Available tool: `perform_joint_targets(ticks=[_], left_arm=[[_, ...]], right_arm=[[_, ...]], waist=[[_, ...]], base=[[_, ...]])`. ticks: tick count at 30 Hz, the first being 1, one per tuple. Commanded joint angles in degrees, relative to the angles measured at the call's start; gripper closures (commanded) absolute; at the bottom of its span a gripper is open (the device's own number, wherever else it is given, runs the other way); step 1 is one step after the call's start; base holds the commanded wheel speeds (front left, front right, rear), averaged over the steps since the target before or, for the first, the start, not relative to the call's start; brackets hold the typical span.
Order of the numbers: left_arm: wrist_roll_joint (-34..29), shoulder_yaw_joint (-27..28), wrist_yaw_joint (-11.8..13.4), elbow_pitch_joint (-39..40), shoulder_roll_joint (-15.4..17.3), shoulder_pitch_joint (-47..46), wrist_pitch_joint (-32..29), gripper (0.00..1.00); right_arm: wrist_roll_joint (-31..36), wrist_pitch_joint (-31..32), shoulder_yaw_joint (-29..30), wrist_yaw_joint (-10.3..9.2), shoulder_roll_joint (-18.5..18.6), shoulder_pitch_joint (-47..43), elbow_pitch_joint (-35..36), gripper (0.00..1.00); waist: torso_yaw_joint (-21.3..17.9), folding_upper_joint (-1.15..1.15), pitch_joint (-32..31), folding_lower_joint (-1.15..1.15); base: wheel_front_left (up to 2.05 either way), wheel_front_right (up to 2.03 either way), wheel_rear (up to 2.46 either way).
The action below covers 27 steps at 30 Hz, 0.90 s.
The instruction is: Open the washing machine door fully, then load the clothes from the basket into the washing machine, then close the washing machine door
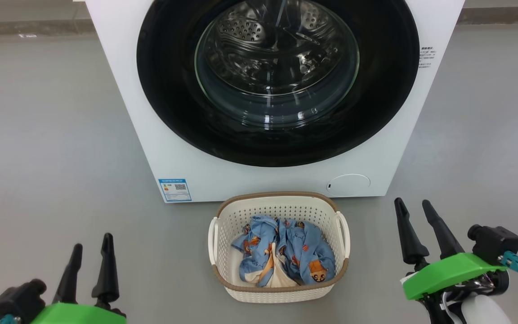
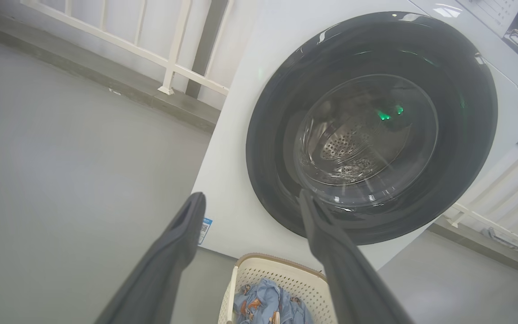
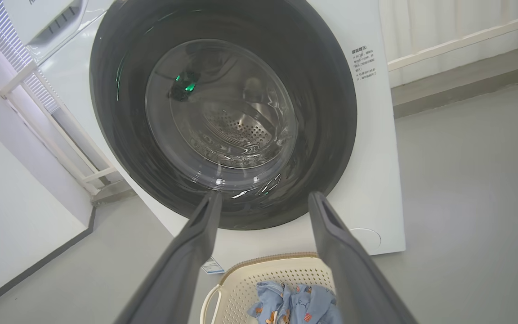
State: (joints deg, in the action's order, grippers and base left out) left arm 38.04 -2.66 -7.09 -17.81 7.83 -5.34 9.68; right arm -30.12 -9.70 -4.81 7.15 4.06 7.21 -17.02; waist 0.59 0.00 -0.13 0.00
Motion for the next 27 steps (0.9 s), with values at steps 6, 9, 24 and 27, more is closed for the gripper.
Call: perform_joint_targets(ticks=[6, 9, 24, 27], left_arm=[[-5.0, 1.1, -0.4, 1.1, 1.9, -3.5, 1.9, 0.00], [-6.9, 1.0, -0.4, 1.2, 2.1, -3.7, 2.4, 0.00], [-15.4, 0.7, -0.4, 0.8, 2.7, -4.8, 4.7, 0.00], [-17.1, 0.6, -0.4, 0.8, 2.9, -5.1, 5.2, 0.00]], right_arm=[[5.7, -1.8, -1.9, 0.29, 0.7, 3.6, 1.5, 0.00], [7.8, -2.3, -2.3, 0.29, 0.8, 3.9, 1.5, 0.00], [17.5, -4.7, -3.7, 0.33, 1.0, 5.2, 1.8, 0.00], [19.4, -5.2, -4.1, 0.34, 1.1, 5.4, 1.9, 0.00]], waist=[[0.0, 0.00, 0.1, 0.00], [0.0, 0.00, 0.2, 0.00], [0.1, 0.00, 0.3, 0.00], [0.2, 0.00, 0.3, 0.00]], base=[[0.00, 0.00, 0.00], [0.00, 0.00, 0.00], [0.00, 0.00, 0.00], [0.00, 0.00, 0.00]])
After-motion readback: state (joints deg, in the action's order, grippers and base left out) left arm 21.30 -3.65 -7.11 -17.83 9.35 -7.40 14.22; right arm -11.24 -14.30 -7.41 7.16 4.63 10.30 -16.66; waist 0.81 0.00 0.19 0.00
